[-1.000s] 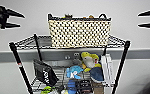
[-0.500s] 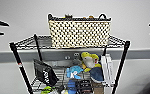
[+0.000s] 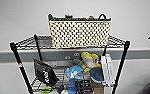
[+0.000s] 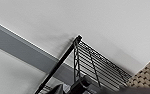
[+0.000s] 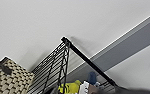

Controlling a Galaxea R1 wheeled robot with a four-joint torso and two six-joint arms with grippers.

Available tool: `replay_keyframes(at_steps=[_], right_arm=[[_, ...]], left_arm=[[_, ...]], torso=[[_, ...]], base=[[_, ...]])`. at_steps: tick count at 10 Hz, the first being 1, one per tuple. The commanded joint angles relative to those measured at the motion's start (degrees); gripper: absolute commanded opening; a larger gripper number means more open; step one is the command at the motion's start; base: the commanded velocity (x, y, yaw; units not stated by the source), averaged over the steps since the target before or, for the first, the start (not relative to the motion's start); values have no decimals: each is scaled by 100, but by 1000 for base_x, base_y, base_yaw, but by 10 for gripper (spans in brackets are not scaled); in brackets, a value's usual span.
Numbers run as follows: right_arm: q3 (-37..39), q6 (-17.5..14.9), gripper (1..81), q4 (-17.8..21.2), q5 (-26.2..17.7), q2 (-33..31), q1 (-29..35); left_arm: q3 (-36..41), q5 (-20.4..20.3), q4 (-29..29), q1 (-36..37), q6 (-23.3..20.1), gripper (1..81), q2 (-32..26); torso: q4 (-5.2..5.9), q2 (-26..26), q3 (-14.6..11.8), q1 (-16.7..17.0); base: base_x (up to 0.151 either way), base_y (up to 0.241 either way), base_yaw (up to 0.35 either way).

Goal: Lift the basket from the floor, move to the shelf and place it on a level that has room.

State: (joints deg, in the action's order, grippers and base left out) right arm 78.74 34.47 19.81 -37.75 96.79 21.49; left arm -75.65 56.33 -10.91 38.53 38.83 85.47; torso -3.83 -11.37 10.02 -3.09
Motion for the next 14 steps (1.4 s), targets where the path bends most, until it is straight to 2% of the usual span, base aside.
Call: replay_keyframes(at_steps=[1, 4, 5, 6, 10, 14], right_arm=[[158, -354, 811, 14, -57, 10, -132], [492, -591, 811, 14, -57, 71, -862], [650, -688, 811, 14, -57, 150, -1168], [790, -784, 811, 14, -48, 246, -1442], [1125, -1083, 811, 23, -39, 502, -2426], [1379, -1452, 811, 41, 48, 624, -3304]], left_arm=[[-28, 62, 318, -148, -68, 811, 120], [-116, 36, 564, -878, -121, 811, 94], [-134, -131, 573, -1245, -121, 811, 85], [-134, -527, 695, -1685, -121, 811, 76], [-134, -1485, 845, -3328, -121, 811, 147], [-143, -2169, 1055, -4664, -139, 811, 296]], torso=[[0, 0, 2, 0], [0, -2, 0, 4], [0, -2, 0, 4], [0, -2, 0, 4], [0, -2, 0, 6], [0, -2, 0, 4]], base=[[0, 0, 0], [0, 0, 0], [0, 0, 0], [0, 0, 0], [0, 0, 0], [0, 0, 0]])
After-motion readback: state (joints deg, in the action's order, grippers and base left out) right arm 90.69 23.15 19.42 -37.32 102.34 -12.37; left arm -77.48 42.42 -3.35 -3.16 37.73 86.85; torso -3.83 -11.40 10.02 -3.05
